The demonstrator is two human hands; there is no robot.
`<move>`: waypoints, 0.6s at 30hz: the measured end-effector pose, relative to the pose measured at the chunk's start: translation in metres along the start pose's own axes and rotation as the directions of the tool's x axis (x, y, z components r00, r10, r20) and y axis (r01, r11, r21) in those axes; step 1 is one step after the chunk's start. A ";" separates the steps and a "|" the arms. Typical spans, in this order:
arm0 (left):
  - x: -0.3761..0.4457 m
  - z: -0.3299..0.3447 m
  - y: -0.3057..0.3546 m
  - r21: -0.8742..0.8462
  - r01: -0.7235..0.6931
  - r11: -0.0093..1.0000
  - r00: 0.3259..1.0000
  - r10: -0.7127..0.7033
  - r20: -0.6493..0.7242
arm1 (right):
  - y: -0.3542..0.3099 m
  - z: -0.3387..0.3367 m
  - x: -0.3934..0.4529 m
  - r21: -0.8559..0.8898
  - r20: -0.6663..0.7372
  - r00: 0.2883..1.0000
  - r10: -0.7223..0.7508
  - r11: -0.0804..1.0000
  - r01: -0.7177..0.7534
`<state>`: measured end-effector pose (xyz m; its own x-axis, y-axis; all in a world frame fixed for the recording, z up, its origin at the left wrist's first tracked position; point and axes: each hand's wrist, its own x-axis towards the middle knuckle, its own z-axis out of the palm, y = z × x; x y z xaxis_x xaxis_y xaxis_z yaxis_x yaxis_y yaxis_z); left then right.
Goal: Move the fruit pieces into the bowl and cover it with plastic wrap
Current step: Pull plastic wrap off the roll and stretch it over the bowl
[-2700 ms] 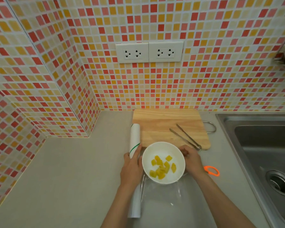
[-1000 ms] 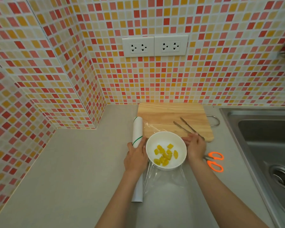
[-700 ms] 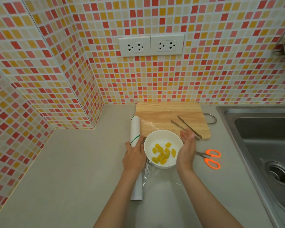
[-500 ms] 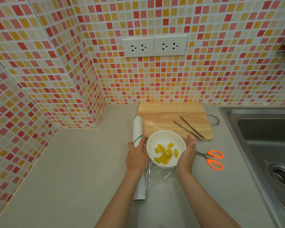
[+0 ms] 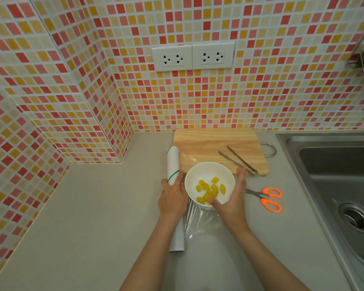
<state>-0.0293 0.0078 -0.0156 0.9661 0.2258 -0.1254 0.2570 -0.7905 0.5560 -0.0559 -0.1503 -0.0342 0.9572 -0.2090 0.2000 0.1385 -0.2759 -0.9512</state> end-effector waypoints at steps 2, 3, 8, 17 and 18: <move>0.000 0.000 0.000 -0.002 0.000 1.000 1.000 0.000 0.005 | 0.002 -0.002 0.002 -0.133 0.102 0.995 -0.016 0.991 0.030; -0.001 0.001 0.000 -0.003 -0.005 1.000 1.000 0.005 0.006 | 0.003 -0.003 0.002 -0.159 0.118 0.993 -0.012 0.987 0.031; 0.002 0.002 0.001 -0.017 -0.002 1.000 1.000 0.002 0.006 | 0.012 -0.007 0.002 -0.232 0.139 0.986 -0.088 0.965 0.119; 0.008 0.003 0.004 -0.050 -0.013 0.999 1.000 0.013 -0.014 | 0.008 -0.008 0.002 -0.353 0.153 0.981 -0.115 0.921 0.163; 0.008 0.002 0.004 -0.048 -0.015 0.999 1.000 0.015 -0.011 | 0.007 -0.009 0.003 -0.377 0.162 0.981 -0.106 0.912 0.161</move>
<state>-0.0208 0.0054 -0.0166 0.9694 0.2203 -0.1083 0.2407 -0.7658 0.5963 -0.0544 -0.1609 -0.0381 0.9655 -0.0240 0.2594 0.1848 -0.6388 -0.7469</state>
